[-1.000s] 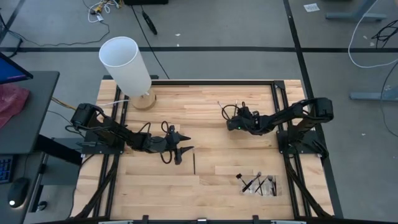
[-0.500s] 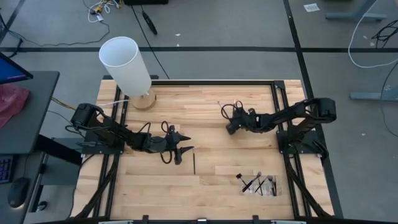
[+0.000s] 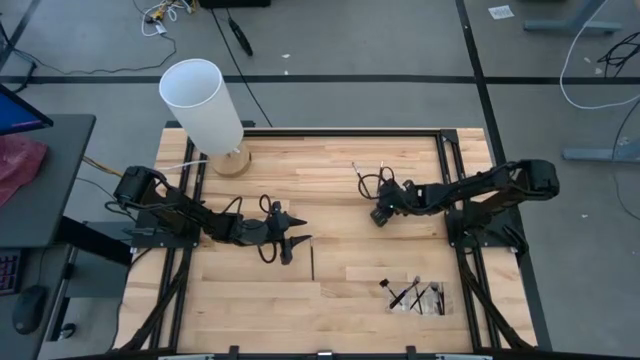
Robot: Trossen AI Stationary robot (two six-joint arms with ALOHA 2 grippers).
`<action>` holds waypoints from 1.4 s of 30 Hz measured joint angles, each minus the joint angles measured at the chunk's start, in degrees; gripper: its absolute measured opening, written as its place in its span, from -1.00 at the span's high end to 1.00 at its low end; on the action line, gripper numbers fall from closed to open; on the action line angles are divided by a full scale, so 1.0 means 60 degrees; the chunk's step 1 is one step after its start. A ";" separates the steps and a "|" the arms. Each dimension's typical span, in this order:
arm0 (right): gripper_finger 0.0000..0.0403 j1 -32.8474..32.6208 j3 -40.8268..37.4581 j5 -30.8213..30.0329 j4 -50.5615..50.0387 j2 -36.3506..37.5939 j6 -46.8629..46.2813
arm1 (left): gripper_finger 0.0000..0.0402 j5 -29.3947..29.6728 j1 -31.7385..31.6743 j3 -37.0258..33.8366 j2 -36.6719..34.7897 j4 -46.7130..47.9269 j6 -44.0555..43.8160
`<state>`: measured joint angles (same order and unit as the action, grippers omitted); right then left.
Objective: Pick & Place Makeup Supplies
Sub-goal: Put the silver makeup brush into the transparent organizer
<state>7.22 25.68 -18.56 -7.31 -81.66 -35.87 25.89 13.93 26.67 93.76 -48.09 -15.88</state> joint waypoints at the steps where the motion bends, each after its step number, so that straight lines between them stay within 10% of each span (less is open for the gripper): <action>1: 0.22 -0.0056 0.0007 -0.0057 -0.0120 0.0001 -0.0019 | -0.06 0.0000 0.0000 -0.0002 0.0000 0.0003 0.0000; 33: 0.81 -0.3251 -0.0037 -0.0639 -0.2579 0.0383 -0.2714 | -0.06 0.0000 0.0000 -0.0002 0.0000 0.0000 -0.0007; 42: 0.58 -0.3332 -0.0082 -0.0817 -0.2298 0.1057 -0.2572 | -0.06 0.0000 0.0001 0.0001 0.0000 -0.0001 -0.0007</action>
<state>-12.78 25.19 -23.46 -21.10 -75.32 -51.30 25.89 13.94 26.67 93.76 -48.10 -15.92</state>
